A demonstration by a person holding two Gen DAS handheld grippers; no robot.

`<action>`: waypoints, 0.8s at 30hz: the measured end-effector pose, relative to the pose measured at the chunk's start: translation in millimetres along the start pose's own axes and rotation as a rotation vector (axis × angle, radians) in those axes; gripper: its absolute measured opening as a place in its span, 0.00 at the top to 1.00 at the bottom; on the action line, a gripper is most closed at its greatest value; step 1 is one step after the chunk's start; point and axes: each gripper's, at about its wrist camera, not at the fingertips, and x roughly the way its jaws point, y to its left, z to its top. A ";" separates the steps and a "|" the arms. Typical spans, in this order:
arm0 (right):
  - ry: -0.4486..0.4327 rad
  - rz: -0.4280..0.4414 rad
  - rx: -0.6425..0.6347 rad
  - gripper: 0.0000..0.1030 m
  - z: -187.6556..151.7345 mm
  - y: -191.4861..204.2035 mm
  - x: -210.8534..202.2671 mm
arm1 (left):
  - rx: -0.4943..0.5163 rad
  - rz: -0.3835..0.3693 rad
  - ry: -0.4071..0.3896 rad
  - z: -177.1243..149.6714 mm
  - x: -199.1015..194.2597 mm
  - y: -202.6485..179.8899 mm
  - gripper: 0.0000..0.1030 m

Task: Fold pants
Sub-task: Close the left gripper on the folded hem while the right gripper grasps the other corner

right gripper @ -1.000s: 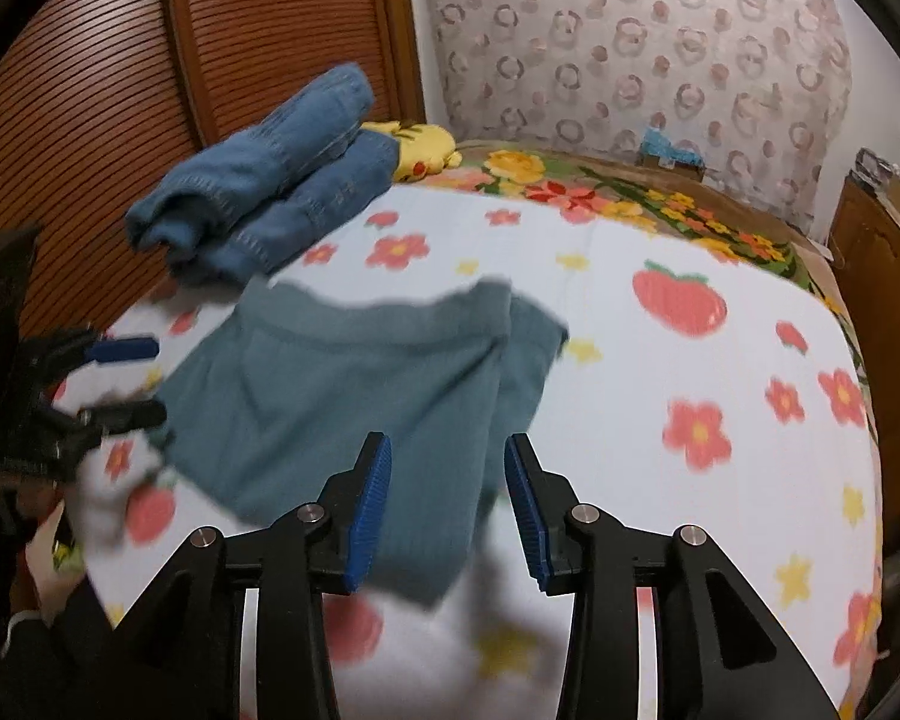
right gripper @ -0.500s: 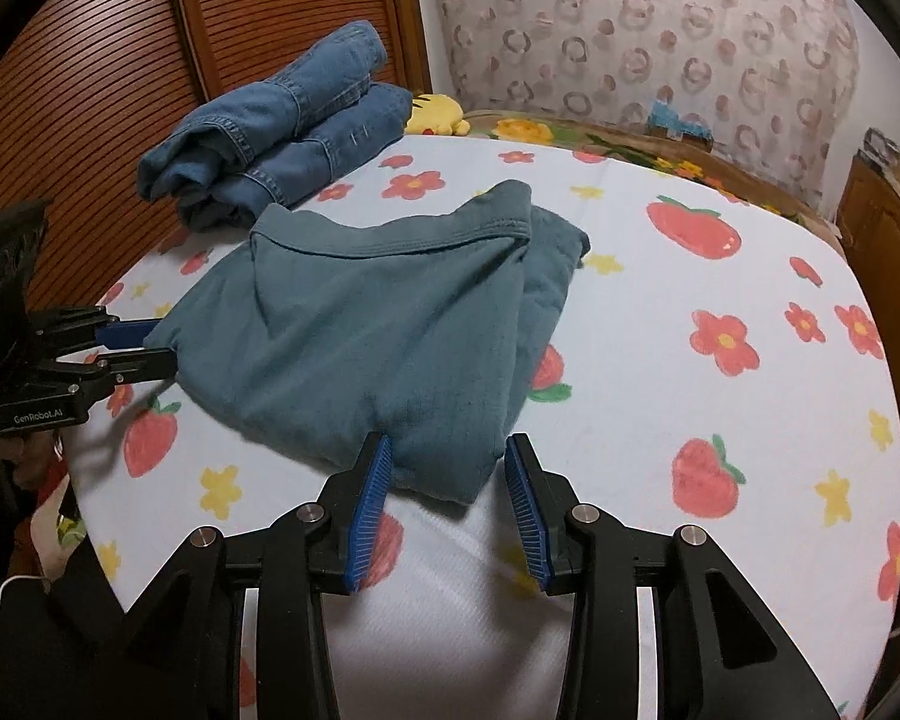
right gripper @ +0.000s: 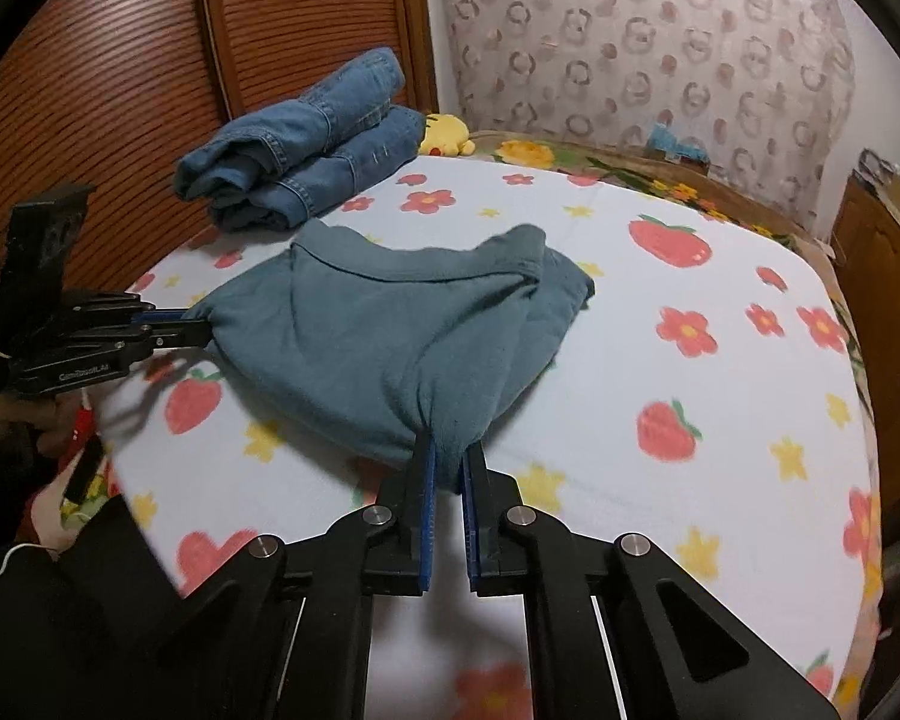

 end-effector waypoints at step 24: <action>0.028 -0.005 0.100 0.92 -42.5 12.5 -44.4 | 0.046 -0.024 0.015 -23.0 -34.9 -51.5 0.86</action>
